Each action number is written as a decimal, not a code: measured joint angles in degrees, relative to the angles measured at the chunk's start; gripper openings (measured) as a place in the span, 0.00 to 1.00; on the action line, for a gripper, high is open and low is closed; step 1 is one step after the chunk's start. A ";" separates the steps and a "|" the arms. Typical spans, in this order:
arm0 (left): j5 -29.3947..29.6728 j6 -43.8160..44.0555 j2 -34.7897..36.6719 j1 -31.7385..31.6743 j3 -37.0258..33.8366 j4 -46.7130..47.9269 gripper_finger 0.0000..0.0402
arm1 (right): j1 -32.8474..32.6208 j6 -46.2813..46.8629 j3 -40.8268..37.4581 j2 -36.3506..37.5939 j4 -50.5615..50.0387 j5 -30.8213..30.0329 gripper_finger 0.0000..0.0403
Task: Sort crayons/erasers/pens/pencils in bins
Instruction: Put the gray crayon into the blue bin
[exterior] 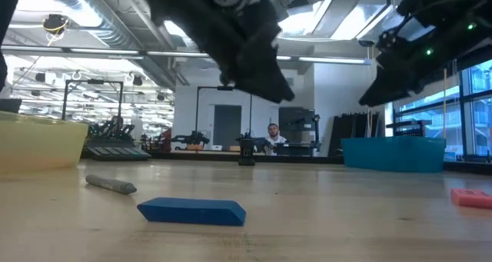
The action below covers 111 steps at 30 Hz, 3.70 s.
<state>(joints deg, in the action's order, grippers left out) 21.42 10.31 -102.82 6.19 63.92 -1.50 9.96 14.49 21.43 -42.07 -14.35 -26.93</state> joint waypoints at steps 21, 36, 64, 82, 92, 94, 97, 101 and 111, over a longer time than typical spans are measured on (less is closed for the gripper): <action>-17.25 1.01 -0.99 14.81 0.06 15.77 0.49 | -17.79 -7.57 -0.02 -16.21 27.79 17.65 0.64; -19.55 8.81 -0.88 18.78 0.04 30.22 0.48 | -17.76 -8.80 -0.02 -23.18 34.73 17.56 0.64; -19.55 12.62 -0.51 18.46 -6.23 35.35 0.31 | -17.73 -8.99 -0.02 -23.18 35.23 17.56 0.64; -5.25 11.61 -1.38 12.99 -7.06 19.68 0.02 | -17.75 -8.58 -0.02 -23.18 36.06 17.60 0.64; 2.07 11.60 -1.21 7.54 -7.06 9.60 0.02 | -17.75 -7.64 -0.02 -23.18 36.02 19.32 0.64; 2.66 11.02 -1.21 6.65 -7.06 7.53 0.02 | -17.78 -7.60 -0.02 -23.18 36.02 19.51 0.64; 3.31 8.62 -1.15 5.64 -7.00 2.94 0.02 | -17.77 -7.19 -0.02 -23.18 36.02 19.53 0.64; 3.45 5.58 -1.10 4.32 -6.97 -2.57 0.02 | -17.75 -5.41 -0.02 -23.18 35.99 19.53 0.64; 2.82 -1.11 -1.04 3.81 -6.95 -12.75 0.02 | -17.75 -4.12 0.00 -25.68 42.16 22.08 0.65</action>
<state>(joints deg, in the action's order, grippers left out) 24.24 9.20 -103.85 10.00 56.97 -14.25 -7.79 10.37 21.43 -67.75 27.82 -4.84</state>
